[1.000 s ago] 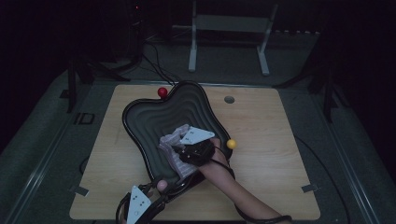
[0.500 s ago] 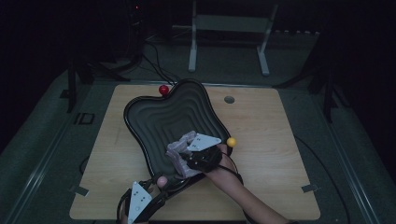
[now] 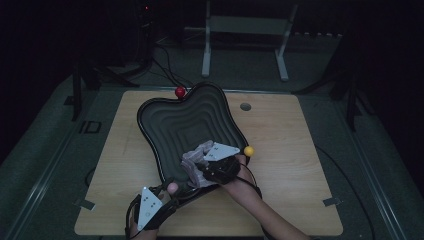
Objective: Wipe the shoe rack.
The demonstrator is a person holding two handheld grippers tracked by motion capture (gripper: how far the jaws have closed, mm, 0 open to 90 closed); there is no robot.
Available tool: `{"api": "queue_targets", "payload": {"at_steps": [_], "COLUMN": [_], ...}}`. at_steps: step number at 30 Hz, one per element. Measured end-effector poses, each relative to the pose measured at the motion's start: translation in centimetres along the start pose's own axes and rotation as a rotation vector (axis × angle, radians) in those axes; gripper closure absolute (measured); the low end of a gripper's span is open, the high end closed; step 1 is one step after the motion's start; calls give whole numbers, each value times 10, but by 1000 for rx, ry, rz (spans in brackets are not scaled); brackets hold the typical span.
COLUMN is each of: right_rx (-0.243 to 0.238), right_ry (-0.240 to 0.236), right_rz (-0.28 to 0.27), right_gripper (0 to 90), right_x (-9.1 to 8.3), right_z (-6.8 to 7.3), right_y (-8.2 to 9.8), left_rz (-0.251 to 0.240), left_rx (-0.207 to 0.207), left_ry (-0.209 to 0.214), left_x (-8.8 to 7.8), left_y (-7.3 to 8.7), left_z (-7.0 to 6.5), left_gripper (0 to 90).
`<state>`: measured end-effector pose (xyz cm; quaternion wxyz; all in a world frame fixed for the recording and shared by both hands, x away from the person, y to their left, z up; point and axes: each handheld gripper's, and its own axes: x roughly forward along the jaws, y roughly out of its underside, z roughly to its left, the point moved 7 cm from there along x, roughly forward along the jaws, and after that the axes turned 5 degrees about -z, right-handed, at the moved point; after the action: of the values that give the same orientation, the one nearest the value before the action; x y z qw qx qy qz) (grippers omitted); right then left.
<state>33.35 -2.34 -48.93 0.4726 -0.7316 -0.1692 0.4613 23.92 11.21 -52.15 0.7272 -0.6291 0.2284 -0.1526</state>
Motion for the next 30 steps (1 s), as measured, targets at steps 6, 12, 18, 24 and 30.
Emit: {"api": "queue_targets", "payload": {"at_steps": [6,12,18,24,30], "right_rx": [45,52,34,9,-32], "right_ry": [-14,9,52,88,110], "right_rz": [-53,-131,-133,-115,-54], "right_gripper": [644,643,641,641,637], "right_x": [-1,4,29,57,86], "right_z": [-11,-29,-48,-54,-52], "right_y": [-24,-78,-122,-146,-134], "left_rz": [-2,-7,-5,-3,1], "left_rx": [1,2,8,10,9], "left_ry": [13,16,23,24,30], "left_x": [0,0,-1,-1,-1], "left_y": [0,0,0,0,1], "left_z": [1,1,2,2,2], "left_gripper": [596,596,597,598,599]}}
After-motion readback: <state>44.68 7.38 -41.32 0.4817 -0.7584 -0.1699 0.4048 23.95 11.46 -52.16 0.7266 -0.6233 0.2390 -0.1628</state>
